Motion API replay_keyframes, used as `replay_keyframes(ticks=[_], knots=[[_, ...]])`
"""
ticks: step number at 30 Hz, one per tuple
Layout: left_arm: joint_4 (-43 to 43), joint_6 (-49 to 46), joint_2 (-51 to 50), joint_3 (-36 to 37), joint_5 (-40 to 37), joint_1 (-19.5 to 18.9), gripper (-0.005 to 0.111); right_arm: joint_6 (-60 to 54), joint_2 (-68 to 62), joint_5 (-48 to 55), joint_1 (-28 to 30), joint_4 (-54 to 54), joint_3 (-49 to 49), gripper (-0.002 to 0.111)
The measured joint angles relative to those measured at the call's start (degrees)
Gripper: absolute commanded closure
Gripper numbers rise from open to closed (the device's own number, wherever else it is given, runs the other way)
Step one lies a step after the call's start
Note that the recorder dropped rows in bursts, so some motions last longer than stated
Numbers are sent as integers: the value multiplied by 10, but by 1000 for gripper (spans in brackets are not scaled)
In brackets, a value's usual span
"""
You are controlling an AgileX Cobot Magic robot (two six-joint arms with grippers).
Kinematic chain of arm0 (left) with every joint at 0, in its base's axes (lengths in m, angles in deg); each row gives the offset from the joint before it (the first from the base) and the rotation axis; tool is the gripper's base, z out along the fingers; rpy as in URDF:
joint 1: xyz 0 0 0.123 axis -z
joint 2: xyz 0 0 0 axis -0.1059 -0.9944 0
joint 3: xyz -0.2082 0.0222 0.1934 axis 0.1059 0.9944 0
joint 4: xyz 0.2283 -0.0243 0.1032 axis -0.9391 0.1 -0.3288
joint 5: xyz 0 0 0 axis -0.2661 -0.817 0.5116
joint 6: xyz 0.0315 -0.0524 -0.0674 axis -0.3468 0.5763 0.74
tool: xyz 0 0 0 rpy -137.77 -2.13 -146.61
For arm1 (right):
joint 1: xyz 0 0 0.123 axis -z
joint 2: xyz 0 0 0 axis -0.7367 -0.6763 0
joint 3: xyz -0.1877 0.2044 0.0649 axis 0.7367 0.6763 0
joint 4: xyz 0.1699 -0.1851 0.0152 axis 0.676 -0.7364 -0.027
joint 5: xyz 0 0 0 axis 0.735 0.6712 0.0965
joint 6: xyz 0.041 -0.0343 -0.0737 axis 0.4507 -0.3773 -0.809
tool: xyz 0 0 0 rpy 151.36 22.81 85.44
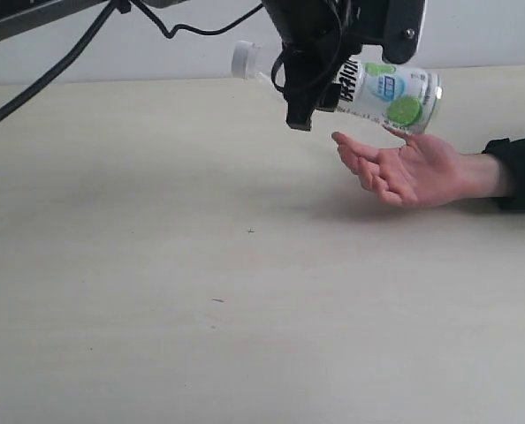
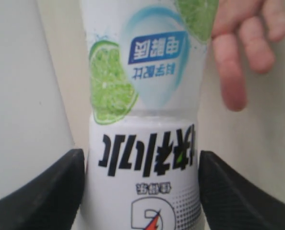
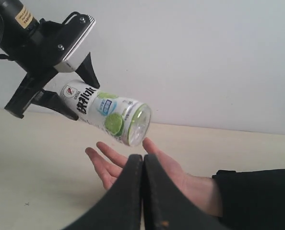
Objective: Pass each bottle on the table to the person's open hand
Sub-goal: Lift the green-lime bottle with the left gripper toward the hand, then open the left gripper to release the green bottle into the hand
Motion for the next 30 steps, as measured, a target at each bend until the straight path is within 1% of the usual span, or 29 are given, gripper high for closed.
replay_keyframes(ticks=[7, 16, 22, 26, 30], knots=[[-11, -65, 0, 0, -25, 44, 107, 0, 0, 0, 0, 0, 0, 108], [-16, -201, 0, 0, -8, 85, 107, 0, 0, 0, 0, 0, 0, 108], [-18, -271, -28, 0, 7, 95, 107, 0, 0, 0, 0, 0, 0, 108], [-21, -293, -43, 0, 25, 97, 107, 0, 0, 0, 0, 0, 0, 108], [-42, -307, -58, 0, 50, 98, 107, 0, 0, 0, 0, 0, 0, 108]])
